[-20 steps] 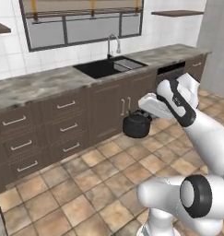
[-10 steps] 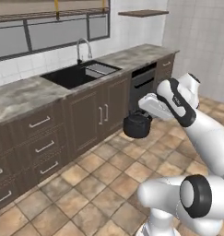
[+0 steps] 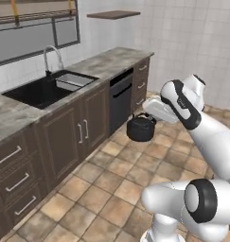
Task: The kettle is done boiling. Turn off the stove, then wait for 300 timesteps before moving the kettle to the dining table.
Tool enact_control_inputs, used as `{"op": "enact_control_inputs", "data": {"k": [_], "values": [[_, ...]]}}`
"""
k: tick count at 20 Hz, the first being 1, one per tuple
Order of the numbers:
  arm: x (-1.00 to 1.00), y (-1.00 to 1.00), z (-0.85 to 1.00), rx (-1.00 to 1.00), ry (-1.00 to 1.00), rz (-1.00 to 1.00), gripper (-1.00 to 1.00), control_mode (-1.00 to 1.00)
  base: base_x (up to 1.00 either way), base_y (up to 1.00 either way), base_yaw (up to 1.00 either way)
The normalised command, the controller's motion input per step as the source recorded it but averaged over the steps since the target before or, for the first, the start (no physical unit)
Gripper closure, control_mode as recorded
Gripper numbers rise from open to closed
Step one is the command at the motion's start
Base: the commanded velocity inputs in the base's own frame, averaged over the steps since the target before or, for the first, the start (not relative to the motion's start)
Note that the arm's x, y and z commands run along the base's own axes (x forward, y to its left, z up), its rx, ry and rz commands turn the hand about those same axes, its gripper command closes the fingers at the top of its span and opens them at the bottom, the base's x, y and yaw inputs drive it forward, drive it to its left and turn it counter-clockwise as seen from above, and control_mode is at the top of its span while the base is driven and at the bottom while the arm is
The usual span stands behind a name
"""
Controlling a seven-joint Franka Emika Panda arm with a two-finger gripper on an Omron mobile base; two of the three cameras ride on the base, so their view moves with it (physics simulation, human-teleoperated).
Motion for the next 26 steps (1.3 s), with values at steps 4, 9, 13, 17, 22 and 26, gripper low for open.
{"op": "enact_control_inputs", "data": {"k": [4,9,13,17,22,26], "values": [[0.00,0.00,0.00,0.00,0.00,0.00,1.00,1.00,0.77,0.00,-0.36],[0.00,0.00,0.00,0.00,0.00,0.00,1.00,1.00,0.77,0.00,-0.35],[0.00,0.00,0.00,0.00,0.00,0.00,1.00,1.00,0.75,0.00,-0.36],[0.00,0.00,0.00,0.00,0.00,0.00,1.00,1.00,0.65,0.16,-0.37],[0.00,0.00,0.00,0.00,0.00,0.00,1.00,1.00,0.52,0.42,-0.40],[0.00,0.00,0.00,0.00,0.00,0.00,1.00,1.00,0.42,0.58,-0.44]]}}
